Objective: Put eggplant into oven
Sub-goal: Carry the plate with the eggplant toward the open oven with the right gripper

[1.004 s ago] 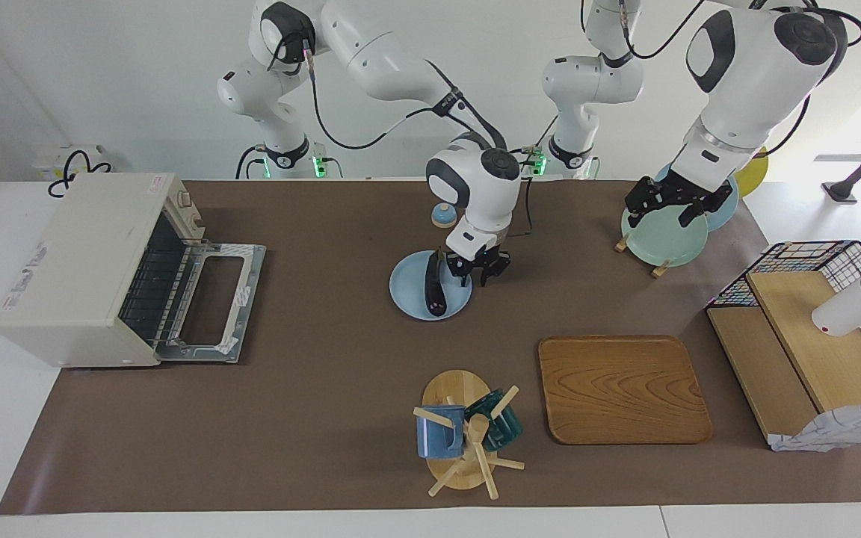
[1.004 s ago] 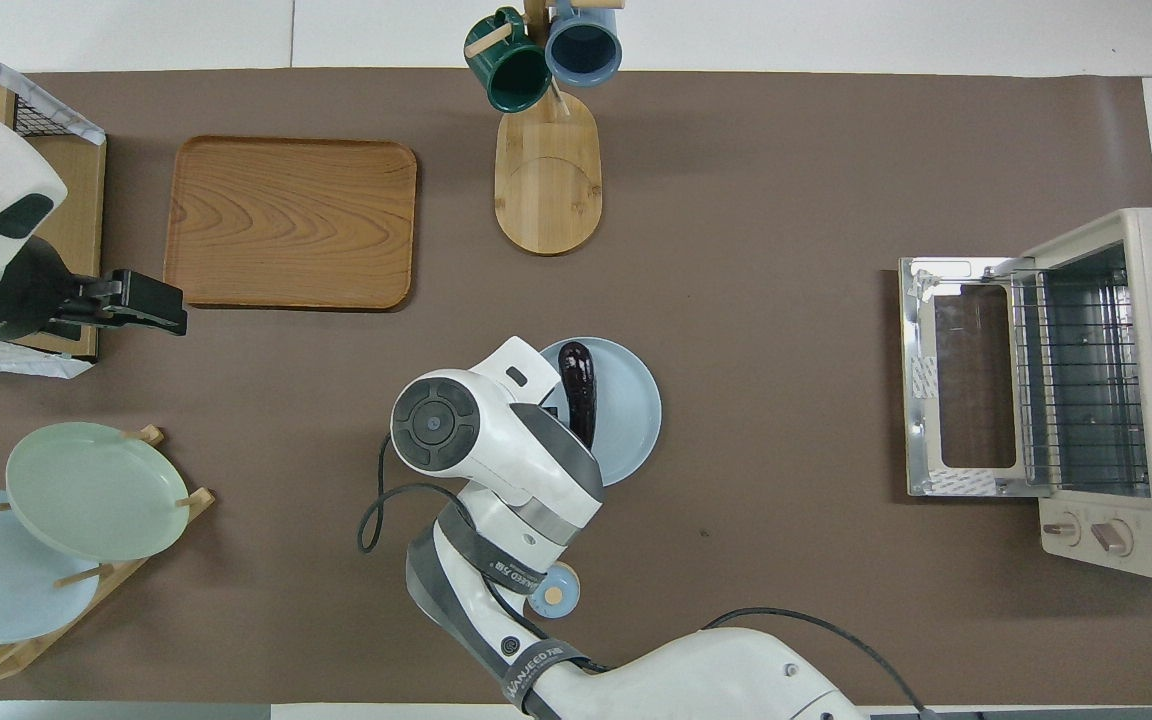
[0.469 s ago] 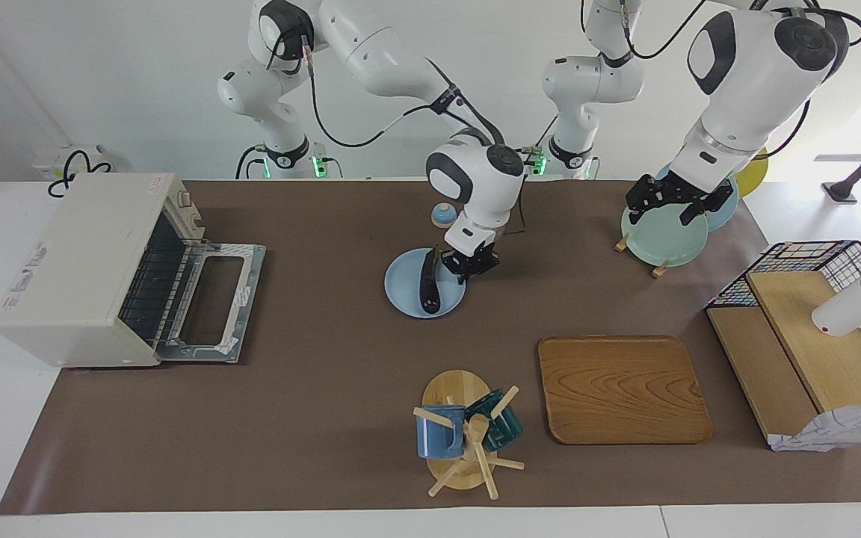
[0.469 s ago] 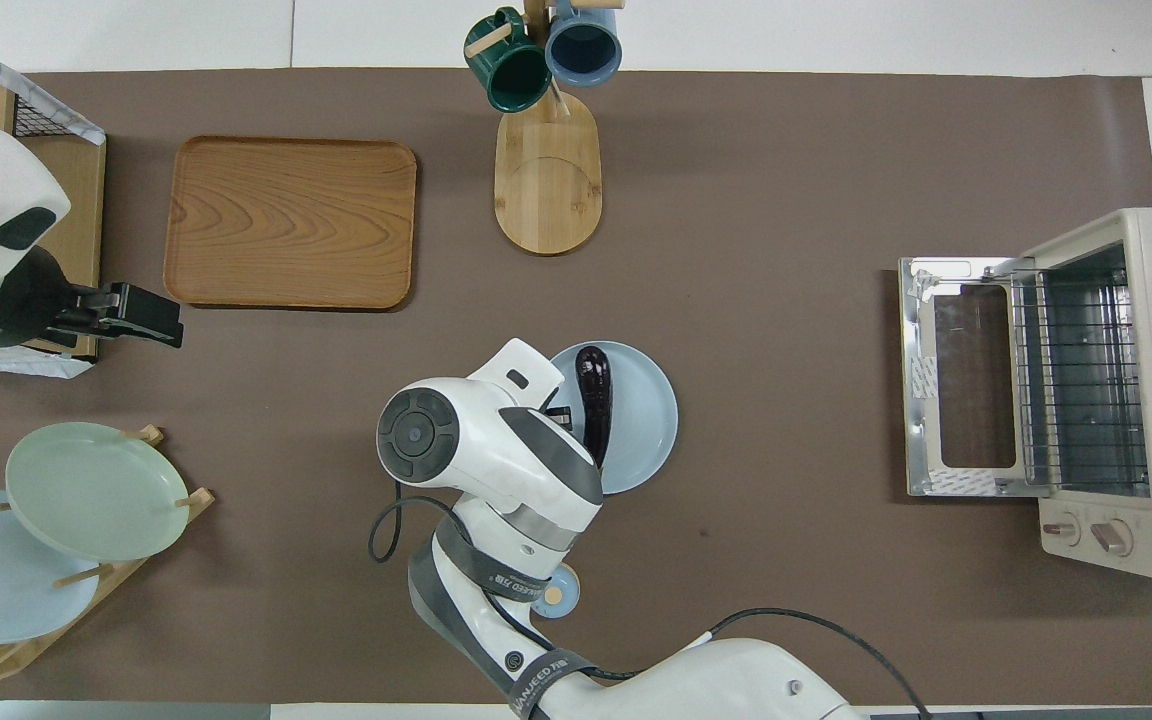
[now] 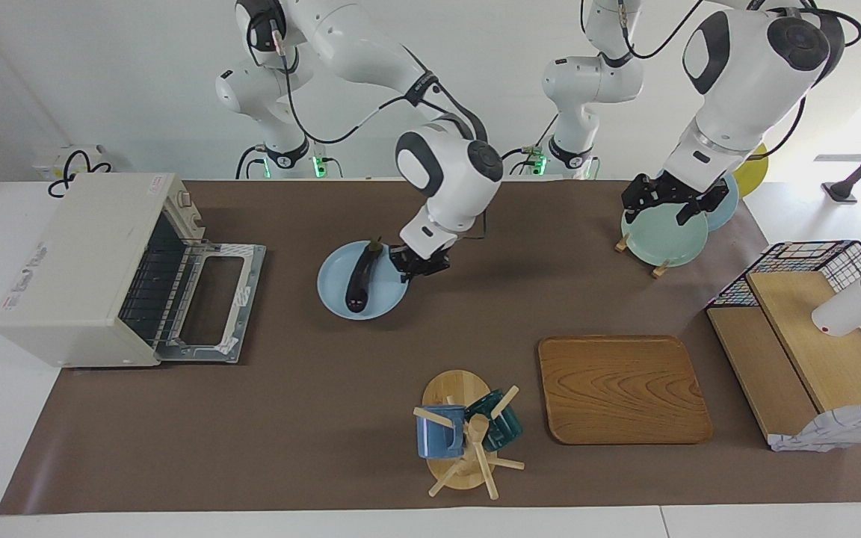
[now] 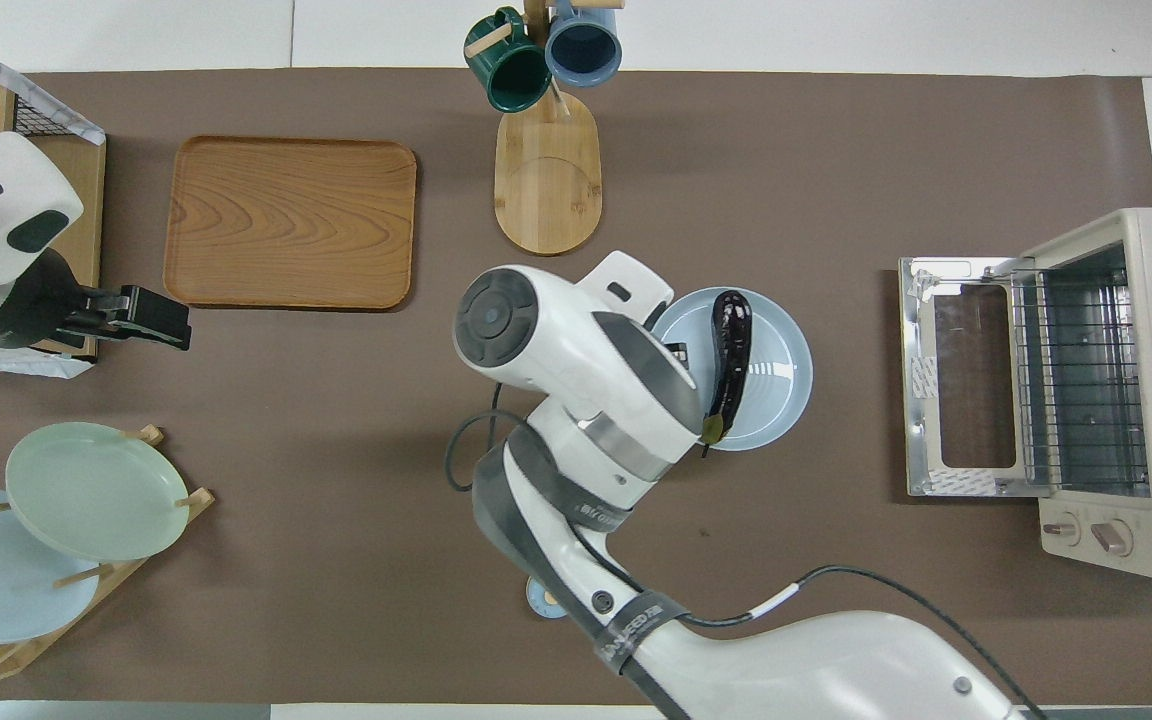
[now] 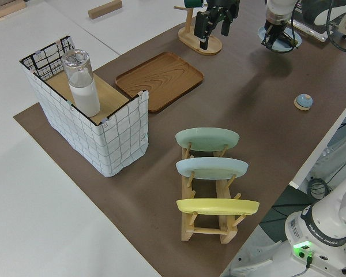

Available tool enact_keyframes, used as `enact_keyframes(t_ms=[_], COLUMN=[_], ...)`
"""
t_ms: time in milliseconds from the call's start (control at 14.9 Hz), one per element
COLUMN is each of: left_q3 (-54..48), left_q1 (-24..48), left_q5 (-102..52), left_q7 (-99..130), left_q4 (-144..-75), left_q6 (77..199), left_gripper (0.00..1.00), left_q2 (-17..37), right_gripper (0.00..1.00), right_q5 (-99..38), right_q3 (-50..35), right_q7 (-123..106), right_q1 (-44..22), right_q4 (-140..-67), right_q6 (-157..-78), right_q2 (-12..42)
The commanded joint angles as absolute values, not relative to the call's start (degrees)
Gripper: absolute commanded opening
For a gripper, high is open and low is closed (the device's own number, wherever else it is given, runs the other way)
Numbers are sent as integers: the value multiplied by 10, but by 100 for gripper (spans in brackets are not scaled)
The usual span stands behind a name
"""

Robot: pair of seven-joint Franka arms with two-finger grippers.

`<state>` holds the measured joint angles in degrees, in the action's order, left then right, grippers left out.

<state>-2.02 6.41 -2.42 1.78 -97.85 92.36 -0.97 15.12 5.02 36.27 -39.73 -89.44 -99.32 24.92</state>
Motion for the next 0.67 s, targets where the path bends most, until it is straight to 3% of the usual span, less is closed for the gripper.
enact_keyframes(t_ms=[0, 201, 603], left_q3=[-25, -22, -19], left_q1=[60, 61, 64], left_q5=[-11, -11, -11], left_q7=[15, 16, 16], left_q4=[-981, -981, -990], left_q6=[911, 906, 910], left_gripper=[100, 100, 100], left_q2=[-18, -22, -29], right_gripper=[0, 0, 0], right_q5=[162, 156, 161], right_q3=[42, 43, 43], right_q7=[260, 193, 92], right_q1=[-294, -228, -109], right_q4=[-1011, -1088, -1155], right_q6=[-1009, -1034, -1055], right_q2=[137, 76, 38])
